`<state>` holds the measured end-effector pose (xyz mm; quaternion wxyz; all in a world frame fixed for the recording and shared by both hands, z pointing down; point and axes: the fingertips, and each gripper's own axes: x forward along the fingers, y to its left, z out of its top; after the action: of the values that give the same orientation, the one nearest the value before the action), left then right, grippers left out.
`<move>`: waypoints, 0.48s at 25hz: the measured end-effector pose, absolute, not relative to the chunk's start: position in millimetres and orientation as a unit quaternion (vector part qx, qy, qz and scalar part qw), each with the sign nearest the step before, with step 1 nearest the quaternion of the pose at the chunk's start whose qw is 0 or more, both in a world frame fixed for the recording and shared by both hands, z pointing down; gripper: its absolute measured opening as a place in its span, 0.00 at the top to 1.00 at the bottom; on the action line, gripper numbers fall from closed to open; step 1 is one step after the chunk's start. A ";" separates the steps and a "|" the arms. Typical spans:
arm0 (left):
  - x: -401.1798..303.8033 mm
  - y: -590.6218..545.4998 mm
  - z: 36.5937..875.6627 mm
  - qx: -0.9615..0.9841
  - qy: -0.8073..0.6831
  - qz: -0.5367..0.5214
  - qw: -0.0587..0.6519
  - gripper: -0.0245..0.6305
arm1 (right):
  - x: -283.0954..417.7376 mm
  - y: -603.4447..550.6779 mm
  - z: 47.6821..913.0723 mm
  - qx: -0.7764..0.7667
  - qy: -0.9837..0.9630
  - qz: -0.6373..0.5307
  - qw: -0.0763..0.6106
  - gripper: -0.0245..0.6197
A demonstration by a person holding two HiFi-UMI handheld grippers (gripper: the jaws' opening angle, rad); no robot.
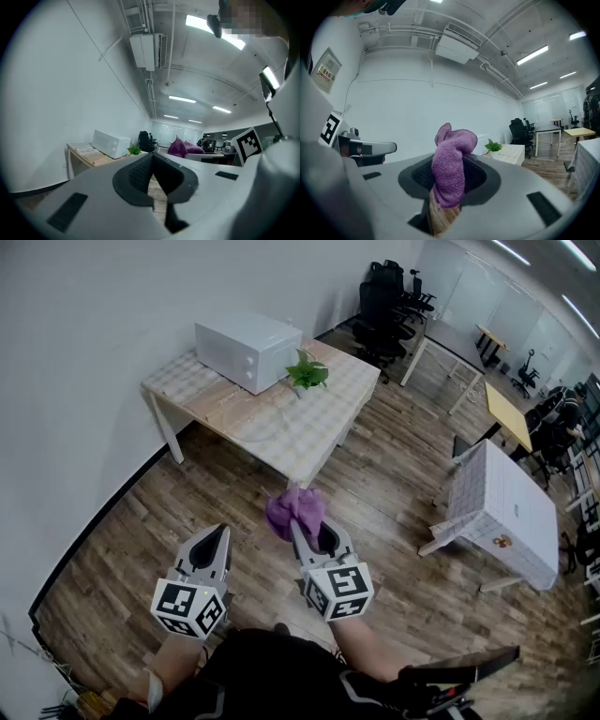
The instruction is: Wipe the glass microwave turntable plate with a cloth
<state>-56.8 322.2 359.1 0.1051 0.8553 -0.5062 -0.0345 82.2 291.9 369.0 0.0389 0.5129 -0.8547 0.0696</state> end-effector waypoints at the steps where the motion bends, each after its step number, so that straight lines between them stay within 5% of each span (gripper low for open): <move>1: -55.0 321.7 359.5 0.856 -0.505 -0.033 0.103 0.96 | 83.4 290.9 369.2 0.513 -0.855 0.069 0.040 0.76; 12: -57.2 326.2 358.4 0.860 -0.500 -0.026 0.096 0.96 | 79.4 293.5 367.3 0.512 -0.856 0.065 0.041 0.76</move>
<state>-57.2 326.2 358.4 0.0961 0.8605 -0.4996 -0.0265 79.4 293.5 367.3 0.0408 0.5116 -0.8558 0.0648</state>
